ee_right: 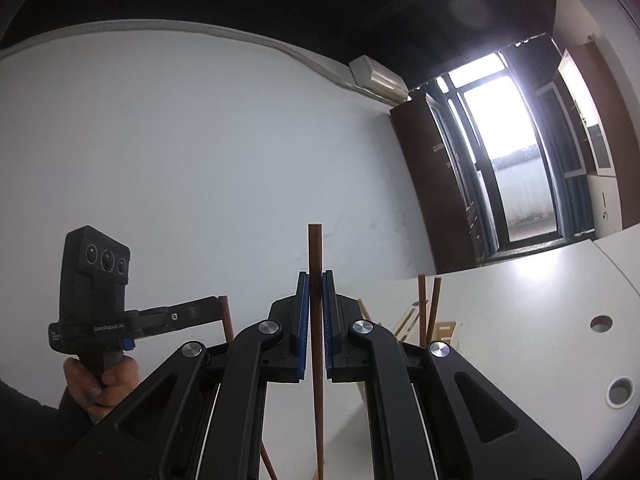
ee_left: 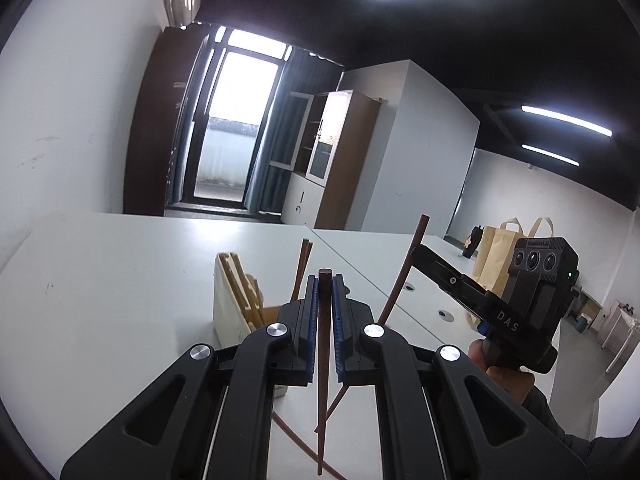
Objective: Organize utensils
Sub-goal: 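Lift both chopsticks upright and carry them above the cream holder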
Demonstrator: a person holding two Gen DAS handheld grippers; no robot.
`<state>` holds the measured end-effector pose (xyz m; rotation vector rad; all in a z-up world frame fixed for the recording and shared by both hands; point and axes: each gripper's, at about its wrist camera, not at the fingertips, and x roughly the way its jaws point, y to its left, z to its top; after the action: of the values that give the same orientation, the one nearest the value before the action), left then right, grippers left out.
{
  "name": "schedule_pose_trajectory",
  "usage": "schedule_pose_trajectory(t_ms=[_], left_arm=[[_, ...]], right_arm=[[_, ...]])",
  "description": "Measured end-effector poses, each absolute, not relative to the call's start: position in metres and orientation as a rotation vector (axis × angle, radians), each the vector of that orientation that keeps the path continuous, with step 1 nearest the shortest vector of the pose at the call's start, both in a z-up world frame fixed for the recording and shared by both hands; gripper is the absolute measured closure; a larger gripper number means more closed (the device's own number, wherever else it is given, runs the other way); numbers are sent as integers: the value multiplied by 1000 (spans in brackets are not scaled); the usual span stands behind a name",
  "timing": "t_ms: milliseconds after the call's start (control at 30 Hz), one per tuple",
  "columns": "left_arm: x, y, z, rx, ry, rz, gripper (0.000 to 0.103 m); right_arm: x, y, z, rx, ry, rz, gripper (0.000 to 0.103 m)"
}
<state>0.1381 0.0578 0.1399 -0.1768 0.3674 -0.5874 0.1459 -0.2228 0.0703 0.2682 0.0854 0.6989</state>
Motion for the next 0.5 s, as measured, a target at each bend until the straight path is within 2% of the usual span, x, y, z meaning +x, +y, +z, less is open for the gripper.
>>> schedule_pose_trajectory(t_ms=[500], left_arm=[[184, 42, 221, -131, 221, -544, 97]], right_arm=[[183, -222, 121, 219, 10, 609, 96]])
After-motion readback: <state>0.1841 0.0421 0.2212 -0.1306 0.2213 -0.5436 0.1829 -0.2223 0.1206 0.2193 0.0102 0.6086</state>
